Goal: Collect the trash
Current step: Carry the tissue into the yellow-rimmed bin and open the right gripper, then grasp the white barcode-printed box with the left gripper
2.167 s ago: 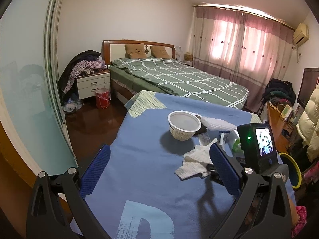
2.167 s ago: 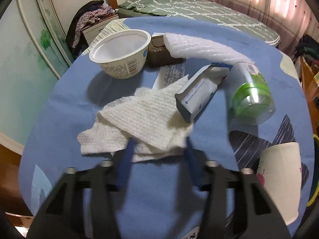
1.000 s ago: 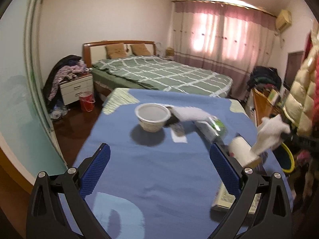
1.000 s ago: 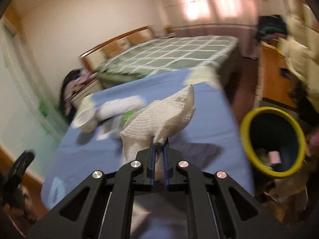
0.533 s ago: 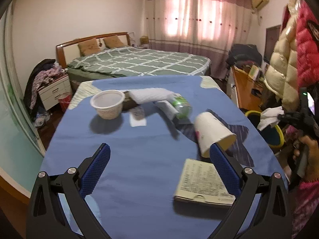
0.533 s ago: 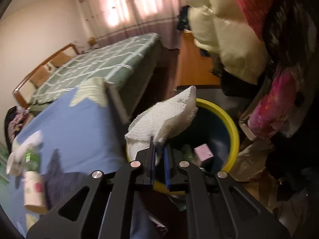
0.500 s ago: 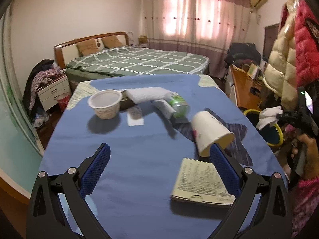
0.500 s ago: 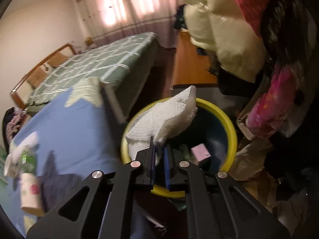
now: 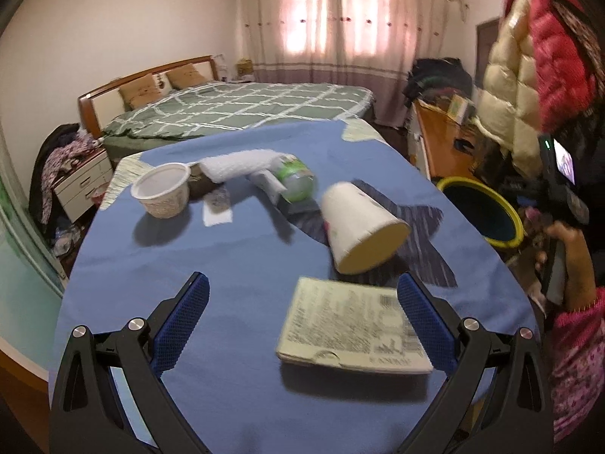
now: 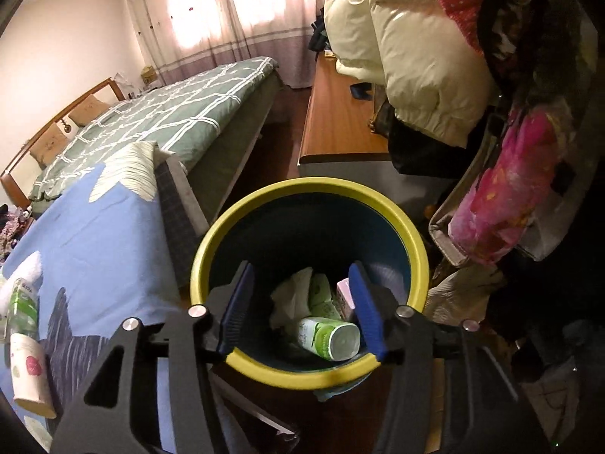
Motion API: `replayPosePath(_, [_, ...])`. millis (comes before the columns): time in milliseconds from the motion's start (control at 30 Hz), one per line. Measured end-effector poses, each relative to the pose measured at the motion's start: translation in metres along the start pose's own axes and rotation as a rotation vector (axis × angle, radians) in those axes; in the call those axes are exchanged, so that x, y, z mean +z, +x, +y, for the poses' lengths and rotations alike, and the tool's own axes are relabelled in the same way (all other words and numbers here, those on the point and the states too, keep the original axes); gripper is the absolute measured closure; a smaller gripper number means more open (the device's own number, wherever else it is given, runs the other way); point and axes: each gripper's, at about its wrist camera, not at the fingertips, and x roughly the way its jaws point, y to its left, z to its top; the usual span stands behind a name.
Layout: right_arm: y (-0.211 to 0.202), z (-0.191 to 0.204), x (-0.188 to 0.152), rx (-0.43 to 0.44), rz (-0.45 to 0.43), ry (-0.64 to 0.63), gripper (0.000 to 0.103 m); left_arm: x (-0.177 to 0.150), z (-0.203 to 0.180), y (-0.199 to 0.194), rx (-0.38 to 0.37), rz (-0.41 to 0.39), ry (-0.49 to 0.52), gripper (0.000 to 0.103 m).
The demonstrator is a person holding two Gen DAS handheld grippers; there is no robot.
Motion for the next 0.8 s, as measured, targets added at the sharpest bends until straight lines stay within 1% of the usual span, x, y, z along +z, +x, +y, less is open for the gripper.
replayPosePath(133, [-0.009,0.006,-0.001,0.028,-0.009,-0.007,0.052,-0.012,-0.020,0.001,-0.029,0.029,0.061,0.005])
replayPosePath(267, [-0.018,0.010,-0.002,0.056,-0.020,-0.019,0.052,-0.022,-0.034,0.003,-0.058,0.055,0.099,0.005])
replayPosePath(367, [-0.023,0.011,-0.003,0.070,-0.027,-0.025,0.052,-0.030,-0.045,0.006,-0.058,0.073,0.136,0.005])
replayPosePath(467, [-0.029,0.012,-0.004,0.085,-0.034,-0.024,0.052,-0.039,-0.051,0.016,-0.046,0.109,0.162,0.005])
replayPosePath(567, [-0.031,0.012,-0.004,0.093,-0.037,-0.024,0.052,-0.044,-0.047,0.024,-0.028,0.137,0.159,0.005])
replayPosePath(633, [-0.031,0.012,-0.003,0.098,-0.037,-0.024,0.052,-0.044,-0.041,0.027,-0.044,0.148,0.138,0.005])
replayPosePath(767, [-0.030,0.015,-0.005,0.105,-0.032,-0.030,0.052,-0.042,-0.020,0.030,0.015,0.143,0.112,0.005])
replayPosePath(800, [-0.030,0.016,-0.005,0.106,-0.031,-0.033,0.052,-0.041,-0.009,0.032,0.023,0.150,0.090,0.005])
